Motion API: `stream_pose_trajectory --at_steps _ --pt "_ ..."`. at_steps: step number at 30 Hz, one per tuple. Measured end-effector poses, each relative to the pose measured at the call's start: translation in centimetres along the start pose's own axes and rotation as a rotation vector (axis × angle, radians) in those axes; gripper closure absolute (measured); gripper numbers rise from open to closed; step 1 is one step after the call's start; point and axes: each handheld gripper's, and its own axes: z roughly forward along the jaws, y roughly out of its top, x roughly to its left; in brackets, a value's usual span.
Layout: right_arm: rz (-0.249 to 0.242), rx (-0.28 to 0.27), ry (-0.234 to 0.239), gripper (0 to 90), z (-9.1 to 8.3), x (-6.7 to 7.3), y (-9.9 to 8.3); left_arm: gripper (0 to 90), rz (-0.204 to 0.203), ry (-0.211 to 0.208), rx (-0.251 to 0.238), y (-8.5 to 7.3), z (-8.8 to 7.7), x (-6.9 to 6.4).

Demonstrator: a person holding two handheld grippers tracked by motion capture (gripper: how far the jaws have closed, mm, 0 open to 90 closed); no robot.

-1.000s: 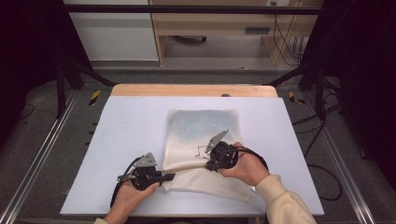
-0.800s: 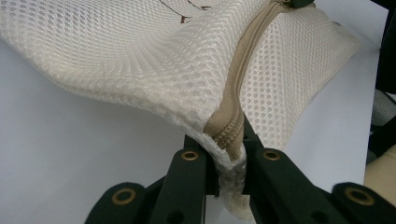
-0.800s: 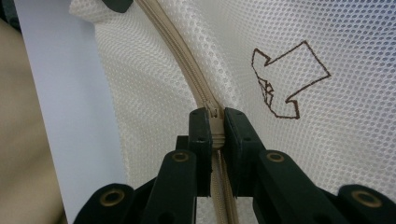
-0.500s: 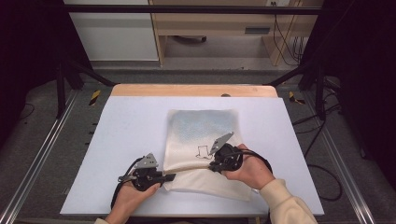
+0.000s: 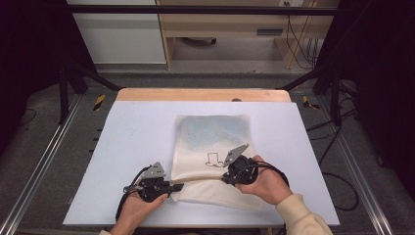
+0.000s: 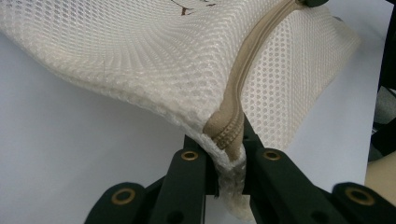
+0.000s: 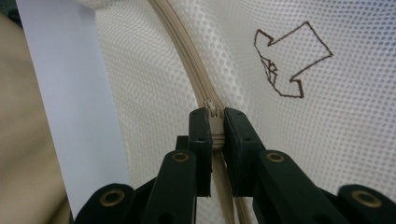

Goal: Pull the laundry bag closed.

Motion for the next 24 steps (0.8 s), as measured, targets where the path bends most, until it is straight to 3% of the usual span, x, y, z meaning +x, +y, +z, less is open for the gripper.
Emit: stream_pose_trajectory --at_steps 24 --pt "0.047 -0.020 -0.017 82.1 -1.7 -1.2 -1.7 85.0 -0.002 -0.008 0.006 -0.1 0.2 0.1"
